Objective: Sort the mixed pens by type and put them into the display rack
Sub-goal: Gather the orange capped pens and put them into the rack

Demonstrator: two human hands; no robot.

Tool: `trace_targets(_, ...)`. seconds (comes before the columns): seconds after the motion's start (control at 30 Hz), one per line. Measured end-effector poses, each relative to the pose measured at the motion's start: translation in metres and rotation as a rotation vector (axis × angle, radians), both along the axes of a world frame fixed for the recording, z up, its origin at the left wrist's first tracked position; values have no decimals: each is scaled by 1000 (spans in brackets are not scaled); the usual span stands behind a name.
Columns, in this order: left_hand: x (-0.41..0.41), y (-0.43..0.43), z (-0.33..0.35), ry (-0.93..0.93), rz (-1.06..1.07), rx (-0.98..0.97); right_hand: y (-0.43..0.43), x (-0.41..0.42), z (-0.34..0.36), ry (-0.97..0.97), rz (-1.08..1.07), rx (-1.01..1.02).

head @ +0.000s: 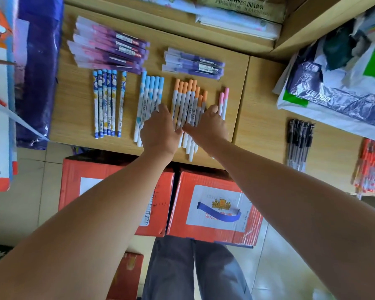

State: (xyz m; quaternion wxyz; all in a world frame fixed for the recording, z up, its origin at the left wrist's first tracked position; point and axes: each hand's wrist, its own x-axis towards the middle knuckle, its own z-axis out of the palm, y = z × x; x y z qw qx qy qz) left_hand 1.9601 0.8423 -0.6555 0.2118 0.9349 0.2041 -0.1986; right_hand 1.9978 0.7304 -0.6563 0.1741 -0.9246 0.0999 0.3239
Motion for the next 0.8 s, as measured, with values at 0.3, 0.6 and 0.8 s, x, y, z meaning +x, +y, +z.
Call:
trace_targets(0.3, 8, -5, 0, 75, -53, 70, -3, 4, 6, 56, 17, 6)
trace_targets(0.6, 6, -11, 2, 85, -70, 4, -8, 3, 4, 42, 70, -8)
trace_targets(0.8, 5, -9, -3, 62, -60, -48, -13, 4, 4, 38, 76, 10)
